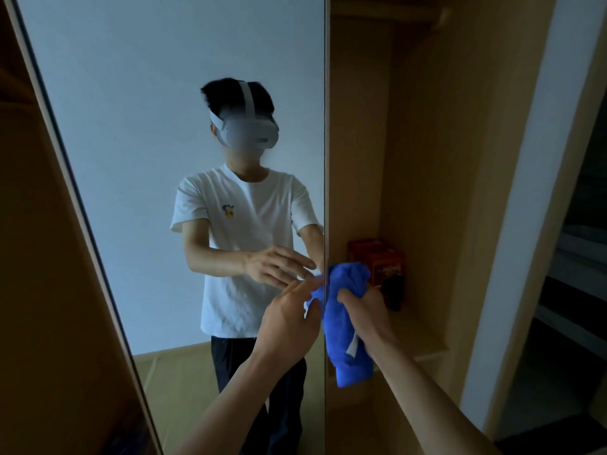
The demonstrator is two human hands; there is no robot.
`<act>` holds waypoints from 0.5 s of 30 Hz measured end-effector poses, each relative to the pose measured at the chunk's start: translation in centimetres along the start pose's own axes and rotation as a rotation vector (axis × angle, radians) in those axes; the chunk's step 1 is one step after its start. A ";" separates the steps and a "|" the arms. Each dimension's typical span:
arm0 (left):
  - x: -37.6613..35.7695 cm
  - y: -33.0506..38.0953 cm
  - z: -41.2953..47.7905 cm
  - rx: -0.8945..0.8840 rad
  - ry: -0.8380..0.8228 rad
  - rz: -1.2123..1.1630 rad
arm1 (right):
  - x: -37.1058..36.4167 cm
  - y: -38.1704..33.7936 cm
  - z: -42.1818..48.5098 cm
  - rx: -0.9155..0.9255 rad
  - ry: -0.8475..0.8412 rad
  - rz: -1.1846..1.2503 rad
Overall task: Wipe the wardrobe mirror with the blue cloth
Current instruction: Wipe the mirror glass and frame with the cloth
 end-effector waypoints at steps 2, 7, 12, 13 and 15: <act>0.2 0.4 0.4 -0.018 0.007 -0.003 | 0.9 -3.5 0.5 0.051 0.059 0.053; 1.6 3.3 3.1 -0.116 0.093 -0.006 | 3.3 -12.1 1.8 0.132 0.139 0.128; 4.7 7.4 6.3 -0.271 0.188 0.034 | 5.4 -18.0 3.3 0.236 0.204 0.153; 5.4 8.3 6.9 -0.298 0.206 0.055 | 5.8 -19.1 3.5 0.255 0.216 0.150; 6.9 10.1 8.0 -0.356 0.258 0.131 | 6.6 -21.3 4.0 0.307 0.233 0.147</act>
Point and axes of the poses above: each hand's wrist, its own z-axis towards the middle knuckle, its own x-axis out of the back of the hand, y = z × x, the point moved 5 cm from there along z, towards the middle knuckle, and after that the axes turned 9 degrees about -z, right-handed, at the moved point
